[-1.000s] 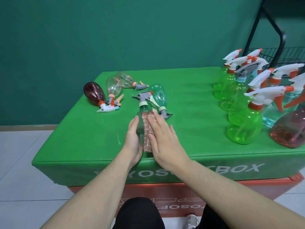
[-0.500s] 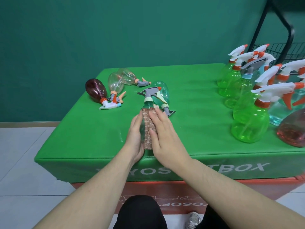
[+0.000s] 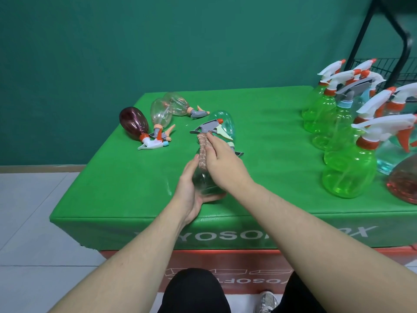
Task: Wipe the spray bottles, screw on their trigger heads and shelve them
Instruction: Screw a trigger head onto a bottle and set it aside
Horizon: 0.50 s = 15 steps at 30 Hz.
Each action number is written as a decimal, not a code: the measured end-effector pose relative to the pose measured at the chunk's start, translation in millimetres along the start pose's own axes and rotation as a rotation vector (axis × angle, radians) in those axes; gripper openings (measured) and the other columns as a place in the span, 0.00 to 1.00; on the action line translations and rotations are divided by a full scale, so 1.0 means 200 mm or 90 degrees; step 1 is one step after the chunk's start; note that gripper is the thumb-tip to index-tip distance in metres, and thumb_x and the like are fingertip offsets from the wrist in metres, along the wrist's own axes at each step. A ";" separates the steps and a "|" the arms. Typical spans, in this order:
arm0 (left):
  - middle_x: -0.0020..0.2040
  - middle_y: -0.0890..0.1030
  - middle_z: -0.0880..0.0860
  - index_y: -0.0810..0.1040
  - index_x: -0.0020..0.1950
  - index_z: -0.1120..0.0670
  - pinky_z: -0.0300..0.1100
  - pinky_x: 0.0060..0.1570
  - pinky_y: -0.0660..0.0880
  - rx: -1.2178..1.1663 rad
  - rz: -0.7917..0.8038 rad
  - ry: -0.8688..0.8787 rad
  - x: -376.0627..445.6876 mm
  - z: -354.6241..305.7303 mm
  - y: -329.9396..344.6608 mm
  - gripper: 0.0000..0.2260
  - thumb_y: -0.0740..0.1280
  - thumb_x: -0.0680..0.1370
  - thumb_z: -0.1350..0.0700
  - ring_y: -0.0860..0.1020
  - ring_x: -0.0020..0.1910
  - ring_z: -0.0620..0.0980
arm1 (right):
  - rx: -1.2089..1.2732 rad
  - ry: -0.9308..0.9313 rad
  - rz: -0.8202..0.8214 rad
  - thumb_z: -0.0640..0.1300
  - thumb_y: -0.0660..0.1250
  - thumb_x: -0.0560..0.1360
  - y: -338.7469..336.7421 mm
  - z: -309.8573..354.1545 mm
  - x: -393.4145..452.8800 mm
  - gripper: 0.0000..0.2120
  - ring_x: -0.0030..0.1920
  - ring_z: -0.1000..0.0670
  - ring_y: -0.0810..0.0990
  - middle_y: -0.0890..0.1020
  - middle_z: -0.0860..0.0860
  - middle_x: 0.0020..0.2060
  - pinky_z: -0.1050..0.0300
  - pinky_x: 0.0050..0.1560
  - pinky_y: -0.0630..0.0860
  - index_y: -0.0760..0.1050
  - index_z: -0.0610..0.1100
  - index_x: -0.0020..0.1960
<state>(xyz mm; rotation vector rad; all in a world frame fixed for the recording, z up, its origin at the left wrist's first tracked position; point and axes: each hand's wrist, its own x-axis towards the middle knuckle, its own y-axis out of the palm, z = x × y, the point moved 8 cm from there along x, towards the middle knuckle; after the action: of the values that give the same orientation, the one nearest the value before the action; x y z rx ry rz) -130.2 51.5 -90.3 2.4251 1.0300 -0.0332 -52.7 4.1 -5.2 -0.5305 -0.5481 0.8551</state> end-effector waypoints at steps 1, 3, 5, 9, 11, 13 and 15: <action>0.58 0.86 0.58 0.75 0.73 0.52 0.55 0.42 0.84 -0.005 -0.002 -0.004 0.00 0.01 0.00 0.22 0.58 0.84 0.41 0.87 0.51 0.57 | 0.004 0.006 -0.002 0.46 0.53 0.85 0.00 0.00 -0.01 0.23 0.77 0.53 0.62 0.65 0.51 0.78 0.61 0.73 0.57 0.62 0.47 0.80; 0.58 0.86 0.58 0.76 0.72 0.51 0.53 0.40 0.84 -0.008 -0.004 -0.010 -0.01 0.01 0.00 0.22 0.58 0.84 0.41 0.87 0.50 0.56 | 0.003 -0.002 -0.007 0.46 0.52 0.85 0.01 -0.01 -0.03 0.23 0.77 0.52 0.62 0.65 0.49 0.78 0.59 0.74 0.56 0.62 0.46 0.80; 0.55 0.87 0.56 0.78 0.69 0.50 0.50 0.38 0.83 -0.011 0.000 -0.006 -0.02 0.00 0.00 0.21 0.57 0.84 0.41 0.87 0.47 0.54 | -0.011 -0.042 -0.018 0.48 0.50 0.85 0.03 0.00 -0.07 0.24 0.78 0.50 0.61 0.65 0.48 0.78 0.55 0.78 0.56 0.63 0.44 0.79; 0.57 0.87 0.54 0.79 0.68 0.50 0.47 0.40 0.82 -0.028 -0.004 0.008 -0.02 -0.01 0.01 0.20 0.56 0.85 0.43 0.87 0.50 0.51 | -0.079 -0.098 -0.037 0.53 0.46 0.83 0.03 -0.01 -0.18 0.27 0.79 0.52 0.57 0.60 0.51 0.80 0.44 0.78 0.59 0.60 0.47 0.80; 0.60 0.86 0.55 0.77 0.71 0.52 0.44 0.42 0.83 -0.053 -0.015 0.009 -0.01 -0.01 0.01 0.21 0.57 0.85 0.44 0.86 0.54 0.52 | -0.094 -0.111 -0.019 0.54 0.45 0.84 0.04 -0.03 -0.24 0.27 0.80 0.53 0.53 0.55 0.55 0.81 0.39 0.78 0.56 0.56 0.51 0.81; 0.60 0.85 0.57 0.78 0.69 0.56 0.42 0.46 0.82 -0.061 -0.023 0.021 -0.01 -0.01 0.00 0.21 0.57 0.86 0.44 0.85 0.56 0.52 | -0.095 -0.118 0.013 0.54 0.46 0.84 0.06 -0.05 -0.29 0.26 0.81 0.54 0.48 0.50 0.58 0.82 0.37 0.79 0.51 0.52 0.54 0.82; 0.62 0.84 0.59 0.77 0.71 0.58 0.45 0.53 0.81 -0.059 -0.023 0.034 -0.01 -0.02 0.00 0.25 0.61 0.83 0.40 0.83 0.61 0.55 | -0.096 -0.125 0.023 0.53 0.47 0.86 0.06 -0.06 -0.33 0.25 0.81 0.56 0.44 0.46 0.60 0.81 0.36 0.79 0.48 0.50 0.56 0.82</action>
<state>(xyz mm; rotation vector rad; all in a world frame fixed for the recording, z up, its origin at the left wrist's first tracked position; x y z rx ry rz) -131.8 52.5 -87.6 2.3353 1.0748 0.0660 -86.9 -45.7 -37.1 -0.5990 -0.7889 0.9109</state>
